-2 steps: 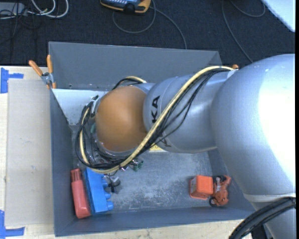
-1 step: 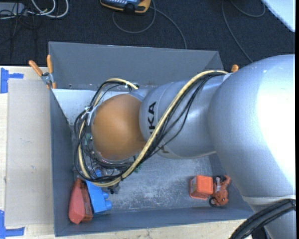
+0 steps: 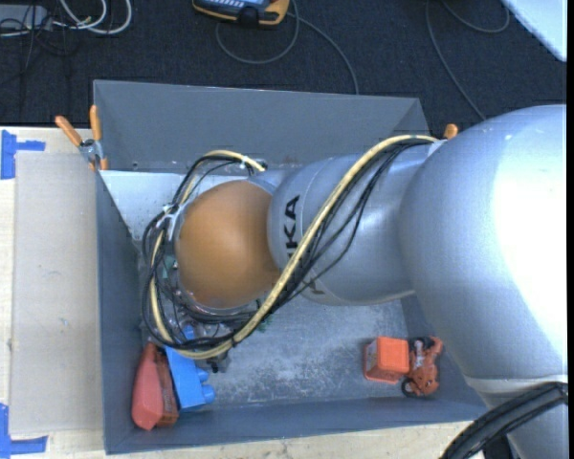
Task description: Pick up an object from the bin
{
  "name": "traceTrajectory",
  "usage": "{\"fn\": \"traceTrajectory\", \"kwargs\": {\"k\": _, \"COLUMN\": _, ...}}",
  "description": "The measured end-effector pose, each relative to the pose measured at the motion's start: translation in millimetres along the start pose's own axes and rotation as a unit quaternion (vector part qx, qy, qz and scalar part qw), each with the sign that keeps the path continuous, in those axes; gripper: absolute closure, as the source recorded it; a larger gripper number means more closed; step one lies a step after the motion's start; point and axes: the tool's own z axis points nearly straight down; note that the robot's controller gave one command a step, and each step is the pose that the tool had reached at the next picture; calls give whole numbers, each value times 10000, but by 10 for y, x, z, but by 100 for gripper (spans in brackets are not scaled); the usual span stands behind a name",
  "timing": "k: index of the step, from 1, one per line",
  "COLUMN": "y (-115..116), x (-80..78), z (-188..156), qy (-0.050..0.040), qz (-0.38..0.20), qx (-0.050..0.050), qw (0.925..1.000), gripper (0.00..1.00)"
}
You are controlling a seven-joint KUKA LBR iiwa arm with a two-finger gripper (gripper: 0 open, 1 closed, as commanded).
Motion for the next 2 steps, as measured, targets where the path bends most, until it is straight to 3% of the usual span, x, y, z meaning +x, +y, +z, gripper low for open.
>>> {"fn": "traceTrajectory", "kwargs": {"k": 2, "y": -13, "x": -10, "z": -178, "qy": -43, "qz": 12, "qx": 26, "qw": 10000, "gripper": 100}}
